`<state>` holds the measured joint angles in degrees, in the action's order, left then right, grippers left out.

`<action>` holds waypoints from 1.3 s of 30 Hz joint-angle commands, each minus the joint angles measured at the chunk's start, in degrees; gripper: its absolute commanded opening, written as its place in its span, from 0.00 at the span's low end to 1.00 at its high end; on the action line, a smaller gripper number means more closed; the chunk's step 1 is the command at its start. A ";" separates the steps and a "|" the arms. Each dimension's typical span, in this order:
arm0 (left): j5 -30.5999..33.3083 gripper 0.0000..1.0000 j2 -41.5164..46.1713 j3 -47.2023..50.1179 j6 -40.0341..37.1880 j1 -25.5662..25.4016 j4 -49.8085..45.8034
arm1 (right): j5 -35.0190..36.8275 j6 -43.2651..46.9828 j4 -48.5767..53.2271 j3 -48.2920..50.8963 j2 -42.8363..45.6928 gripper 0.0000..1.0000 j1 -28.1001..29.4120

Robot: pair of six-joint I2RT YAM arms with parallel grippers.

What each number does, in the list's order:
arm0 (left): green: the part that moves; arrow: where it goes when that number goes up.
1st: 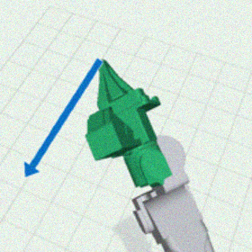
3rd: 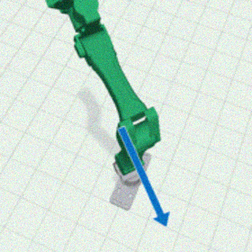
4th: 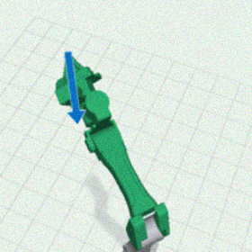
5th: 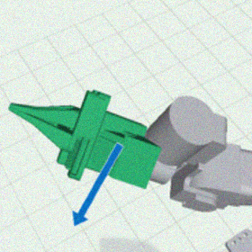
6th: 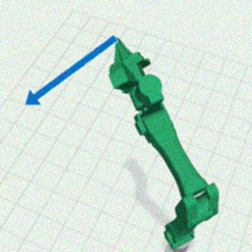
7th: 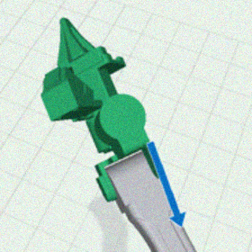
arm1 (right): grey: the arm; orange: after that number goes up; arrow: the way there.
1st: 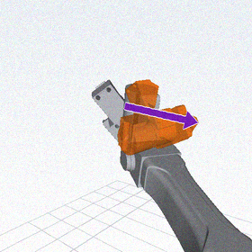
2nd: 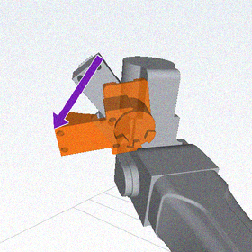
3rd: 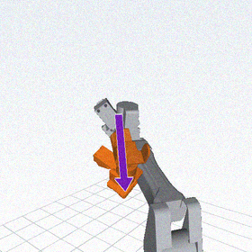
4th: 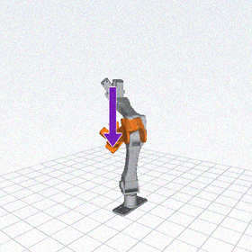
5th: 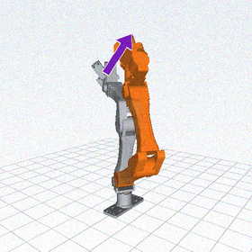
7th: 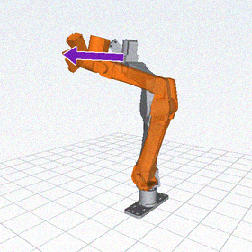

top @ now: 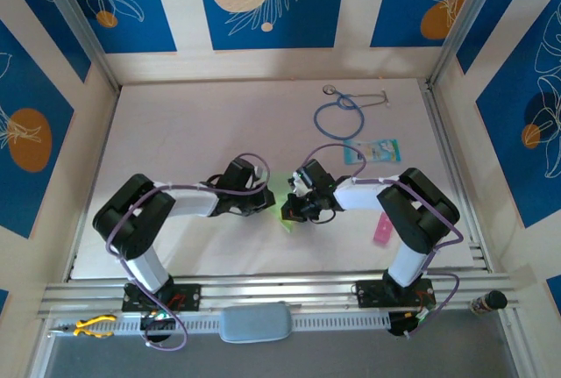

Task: Fold a paper plane with a square sheet of paper (pick it up from the middle)
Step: Third fold the triangle at the center of the table.

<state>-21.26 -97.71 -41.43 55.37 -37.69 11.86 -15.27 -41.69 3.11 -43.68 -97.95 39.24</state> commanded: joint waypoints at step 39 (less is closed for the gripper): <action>-6.98 0.06 -2.13 -0.67 -1.20 1.67 5.07 | -0.82 12.98 9.56 -3.13 -3.14 0.01 -3.03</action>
<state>-26.83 -97.73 -41.01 53.06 -35.24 14.63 -17.82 -31.46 7.38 -46.24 -99.44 36.75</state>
